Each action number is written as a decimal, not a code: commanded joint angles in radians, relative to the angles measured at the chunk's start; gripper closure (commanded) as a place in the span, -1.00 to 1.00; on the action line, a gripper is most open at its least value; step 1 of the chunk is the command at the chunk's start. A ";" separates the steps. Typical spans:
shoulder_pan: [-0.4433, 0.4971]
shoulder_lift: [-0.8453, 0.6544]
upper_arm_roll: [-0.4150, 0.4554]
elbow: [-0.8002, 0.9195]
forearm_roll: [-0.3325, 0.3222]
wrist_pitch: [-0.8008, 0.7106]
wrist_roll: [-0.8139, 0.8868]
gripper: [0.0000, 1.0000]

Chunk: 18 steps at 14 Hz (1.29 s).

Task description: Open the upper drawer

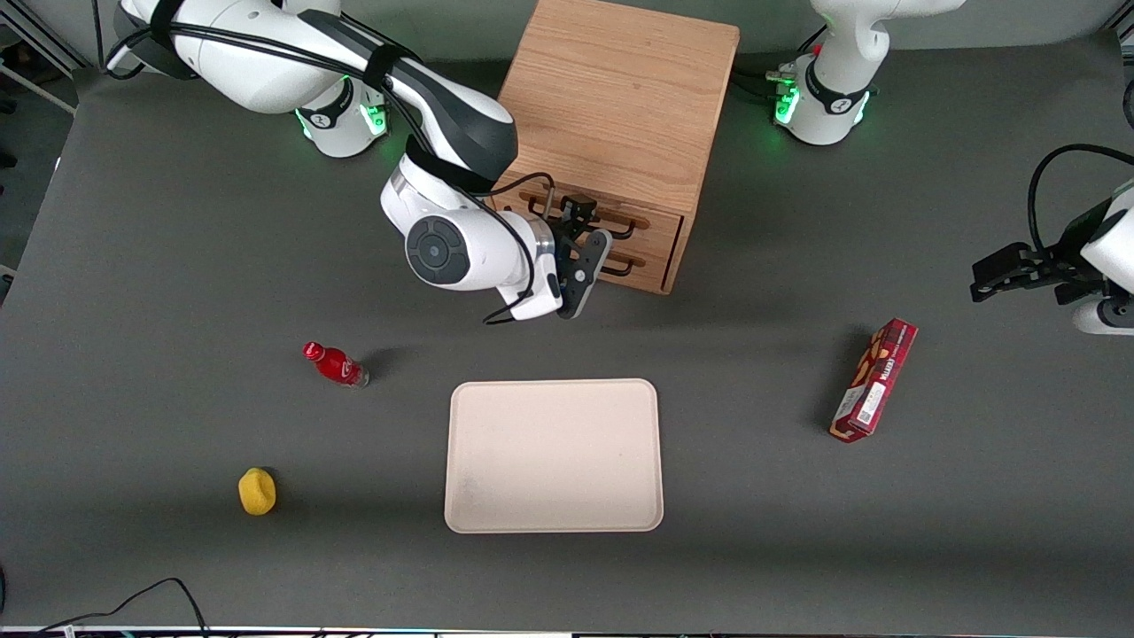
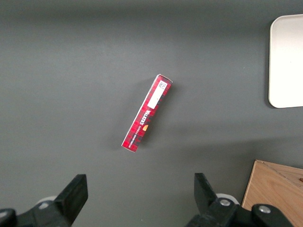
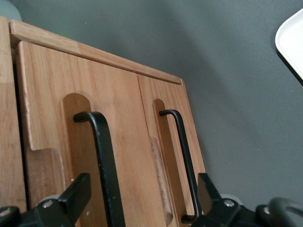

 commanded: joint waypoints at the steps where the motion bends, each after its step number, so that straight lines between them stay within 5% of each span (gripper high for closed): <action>1: -0.001 0.019 0.014 -0.002 -0.043 0.030 0.009 -1.00; 6: -0.005 0.069 0.012 0.015 -0.106 0.061 0.018 -1.00; 18: -0.019 0.146 -0.037 0.202 -0.111 0.050 0.006 -1.00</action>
